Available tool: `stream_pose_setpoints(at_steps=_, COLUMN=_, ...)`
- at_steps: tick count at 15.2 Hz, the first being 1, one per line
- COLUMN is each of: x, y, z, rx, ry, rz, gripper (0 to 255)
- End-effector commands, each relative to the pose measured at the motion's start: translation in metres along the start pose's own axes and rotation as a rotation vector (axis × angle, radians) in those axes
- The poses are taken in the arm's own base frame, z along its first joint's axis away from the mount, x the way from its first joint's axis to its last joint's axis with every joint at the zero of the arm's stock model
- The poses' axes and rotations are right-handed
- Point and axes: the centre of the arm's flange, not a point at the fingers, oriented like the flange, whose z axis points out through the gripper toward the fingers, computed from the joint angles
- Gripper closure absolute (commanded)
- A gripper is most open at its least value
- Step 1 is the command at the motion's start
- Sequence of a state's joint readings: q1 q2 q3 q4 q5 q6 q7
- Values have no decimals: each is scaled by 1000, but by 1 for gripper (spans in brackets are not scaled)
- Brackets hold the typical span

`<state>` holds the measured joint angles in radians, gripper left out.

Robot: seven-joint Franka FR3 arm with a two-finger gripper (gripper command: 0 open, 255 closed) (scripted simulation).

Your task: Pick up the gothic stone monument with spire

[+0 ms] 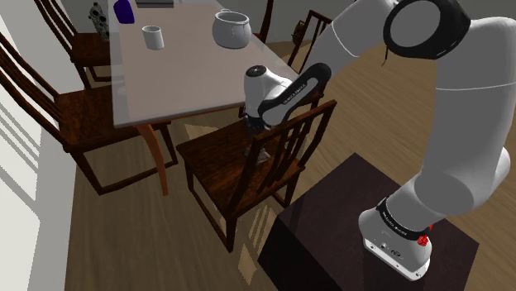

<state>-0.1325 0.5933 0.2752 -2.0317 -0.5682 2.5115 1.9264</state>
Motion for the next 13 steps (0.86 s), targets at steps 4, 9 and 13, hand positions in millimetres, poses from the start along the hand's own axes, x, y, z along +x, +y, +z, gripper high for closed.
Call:
stream_pose_setpoints(at_steps=4, x=5, y=2, z=-27, rx=1, ry=0, rz=0, gripper=255)
stream_pose_setpoints(at_steps=9, x=9, y=3, z=-53, rx=1, ry=0, rz=0, gripper=255)
stream_pose_setpoints(at_steps=13, x=11, y=4, z=-64, rx=1, ry=0, rz=0, gripper=255)
